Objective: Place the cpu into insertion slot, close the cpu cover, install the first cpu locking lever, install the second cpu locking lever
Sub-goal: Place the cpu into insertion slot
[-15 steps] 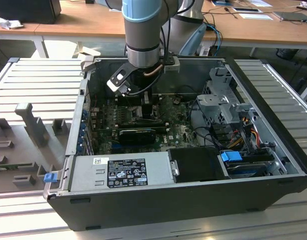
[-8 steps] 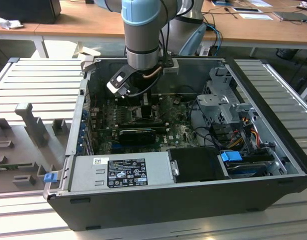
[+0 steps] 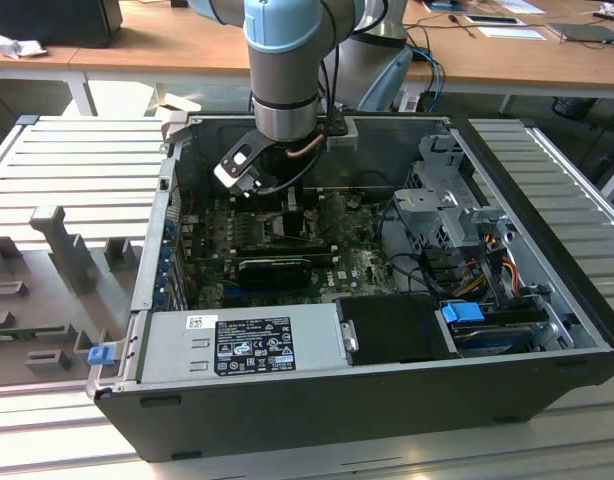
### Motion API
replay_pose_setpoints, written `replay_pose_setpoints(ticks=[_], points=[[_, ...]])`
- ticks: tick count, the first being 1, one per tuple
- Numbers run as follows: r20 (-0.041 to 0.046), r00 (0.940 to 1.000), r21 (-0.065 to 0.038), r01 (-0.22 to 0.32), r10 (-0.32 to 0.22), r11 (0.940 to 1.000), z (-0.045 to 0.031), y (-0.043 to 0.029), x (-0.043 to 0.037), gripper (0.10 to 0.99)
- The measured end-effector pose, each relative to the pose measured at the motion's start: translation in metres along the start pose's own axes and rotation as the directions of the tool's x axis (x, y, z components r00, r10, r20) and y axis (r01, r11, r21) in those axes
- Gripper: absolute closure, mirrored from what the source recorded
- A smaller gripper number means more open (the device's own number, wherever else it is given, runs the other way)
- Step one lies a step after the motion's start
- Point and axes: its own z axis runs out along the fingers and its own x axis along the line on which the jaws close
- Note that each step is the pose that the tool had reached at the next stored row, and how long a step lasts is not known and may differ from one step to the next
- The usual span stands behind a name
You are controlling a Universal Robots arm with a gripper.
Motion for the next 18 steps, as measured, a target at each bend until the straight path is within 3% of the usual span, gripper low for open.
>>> replay_pose_setpoints(ticks=[10,12,13,18], points=[[-0.0008,1.0,0.0,0.0,0.0,1.0,0.0049,-0.0003,0.0016,0.557],[-0.0004,1.0,0.0,0.0,0.0,1.0,0.0048,-0.0003,0.0016,0.545],[0.0001,1.0,0.0,0.0,0.0,1.0,0.0047,-0.0002,0.0016,0.482],[-0.0006,1.0,0.0,0.001,-0.001,1.0,0.005,0.002,0.004,0.482]])
